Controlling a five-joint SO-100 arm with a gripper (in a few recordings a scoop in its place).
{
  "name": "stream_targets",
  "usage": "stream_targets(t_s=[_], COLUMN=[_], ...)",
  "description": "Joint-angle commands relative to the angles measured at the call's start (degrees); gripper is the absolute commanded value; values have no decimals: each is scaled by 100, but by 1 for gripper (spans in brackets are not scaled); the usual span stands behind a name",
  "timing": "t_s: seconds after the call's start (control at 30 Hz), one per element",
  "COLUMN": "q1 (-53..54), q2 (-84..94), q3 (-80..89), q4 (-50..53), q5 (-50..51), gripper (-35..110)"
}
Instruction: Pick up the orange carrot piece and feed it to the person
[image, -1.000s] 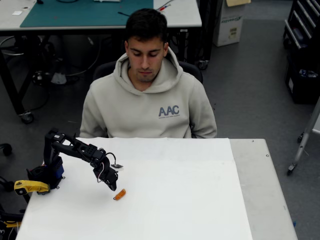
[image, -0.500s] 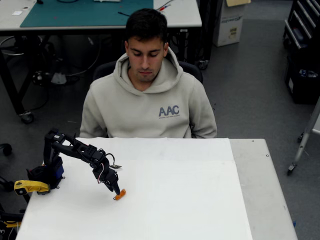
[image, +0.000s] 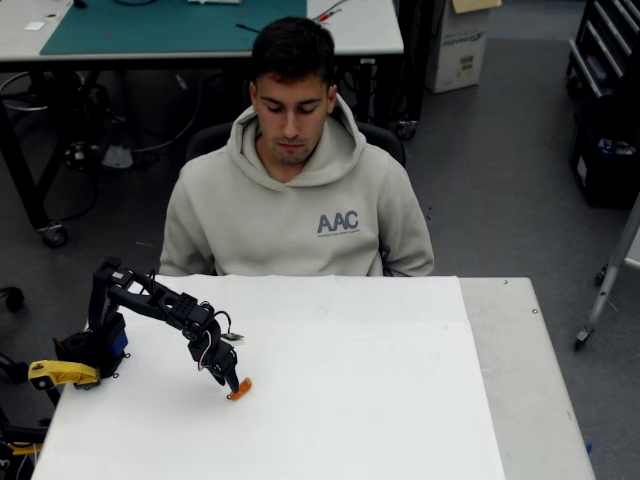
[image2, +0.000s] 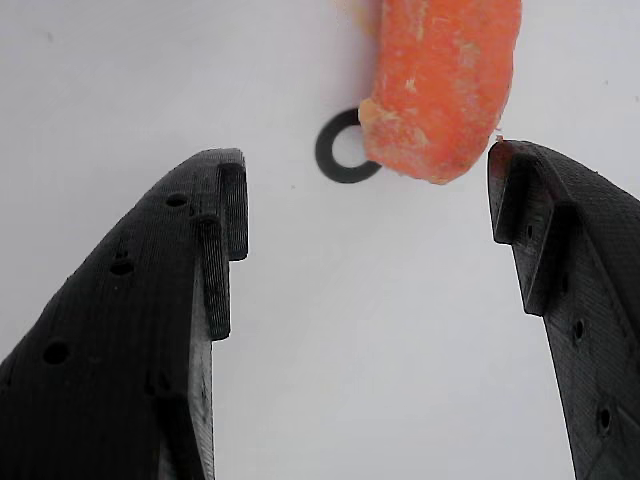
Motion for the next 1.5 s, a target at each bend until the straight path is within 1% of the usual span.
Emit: stream_targets(t_s=[0.0,0.3,0.53,0.77,1.2,1.47], q1=[105,105,97,97,-79,-53], q2=[193,141,105,-360,-413,-879], q3=[-404,-1151,-1143,-1143,-1143,-1160], q4=[9,88,88,88,88,18], q5=[-70,-70,-79,-105,-79,-79], gripper=[18,18,18,18,18,18])
